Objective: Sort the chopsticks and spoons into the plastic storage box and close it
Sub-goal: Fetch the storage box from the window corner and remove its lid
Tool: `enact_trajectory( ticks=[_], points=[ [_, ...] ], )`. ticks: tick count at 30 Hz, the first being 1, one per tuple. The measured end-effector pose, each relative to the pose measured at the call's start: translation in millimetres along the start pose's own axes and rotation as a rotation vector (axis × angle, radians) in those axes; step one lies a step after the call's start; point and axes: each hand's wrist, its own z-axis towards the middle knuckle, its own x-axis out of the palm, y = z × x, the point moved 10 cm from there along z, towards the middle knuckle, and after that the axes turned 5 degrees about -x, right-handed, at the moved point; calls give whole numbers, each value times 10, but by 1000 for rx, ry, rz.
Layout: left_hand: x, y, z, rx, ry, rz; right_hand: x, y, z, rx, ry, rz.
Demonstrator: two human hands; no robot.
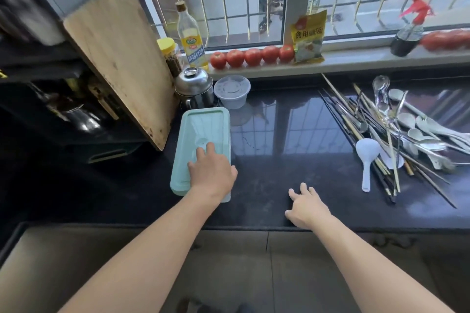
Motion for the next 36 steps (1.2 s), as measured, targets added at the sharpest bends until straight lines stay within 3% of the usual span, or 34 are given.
enact_trajectory(
  ticks=[4,10,13,15,19,24,28,31,36],
  points=[
    [-120,-28,20,14,-85,-84,-19,12,-15,-4,23,5],
    [-186,98,63,25,-49,-245,-282,121,-143,21,158,97],
    [-183,186,32,1,-38,-331,-586,840,-285,-249,94,570],
    [-198,222,29,-9,-39,-447,-664,1410,-331,-434,4,633],
    [-501,219,-14,33,-112,-566,-602,1522,-288,-300,-283,672],
    [-953,395,1,38,-154,-590,-233,975,-295,-56,-257,734],
    [-923,792,19,-41,-146,-452,-391,686,-363,125,-425,1007],
    [-570,1062,-29,-145,-33,-376,-662,800,-389,64,-426,1133],
    [-340,1231,-73,-165,-10,-359,-818,1218,-247,-68,-257,1000]
  ],
)
